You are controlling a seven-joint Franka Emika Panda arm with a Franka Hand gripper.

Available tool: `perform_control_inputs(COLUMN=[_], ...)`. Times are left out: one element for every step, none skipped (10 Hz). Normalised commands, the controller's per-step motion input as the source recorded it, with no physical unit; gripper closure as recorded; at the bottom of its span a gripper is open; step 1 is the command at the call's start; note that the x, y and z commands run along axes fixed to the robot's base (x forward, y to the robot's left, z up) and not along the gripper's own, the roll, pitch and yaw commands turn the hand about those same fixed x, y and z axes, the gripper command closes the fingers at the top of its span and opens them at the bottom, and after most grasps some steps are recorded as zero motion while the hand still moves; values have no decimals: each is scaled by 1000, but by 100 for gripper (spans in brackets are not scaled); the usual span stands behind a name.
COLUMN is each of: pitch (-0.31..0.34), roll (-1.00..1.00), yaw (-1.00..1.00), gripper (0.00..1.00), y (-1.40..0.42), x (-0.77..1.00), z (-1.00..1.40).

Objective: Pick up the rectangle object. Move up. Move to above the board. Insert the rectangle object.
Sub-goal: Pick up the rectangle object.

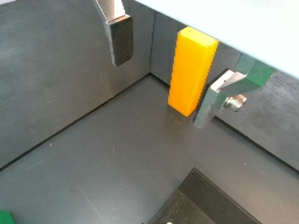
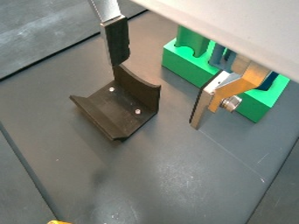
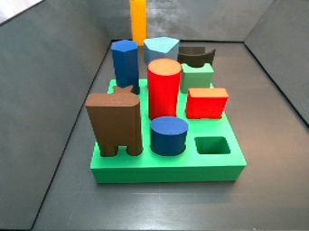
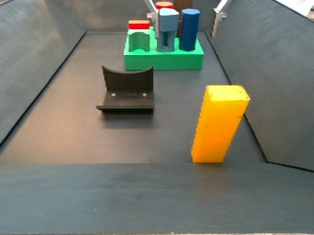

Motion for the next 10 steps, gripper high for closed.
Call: perform_control_inputs(pitch=[-36,-77,-91,-90,-66,-83,-91,-96,-89,-114], roll=[0,-26,-86,-109,-119,-101,-69,-89,-83,-1], yaw=[-51,-74,0,0,0,0,0,0,0,0], gripper=[0,0,0,0,0,0,0,0,0,0], y=[274,663,651,766,857,814,737,743,714,637], x=[-280,-434,-289,-263,-140,-134,0,6,103,43], z=[-106,-163,-80,-74,-86,-120,-151,-186,-254,-371])
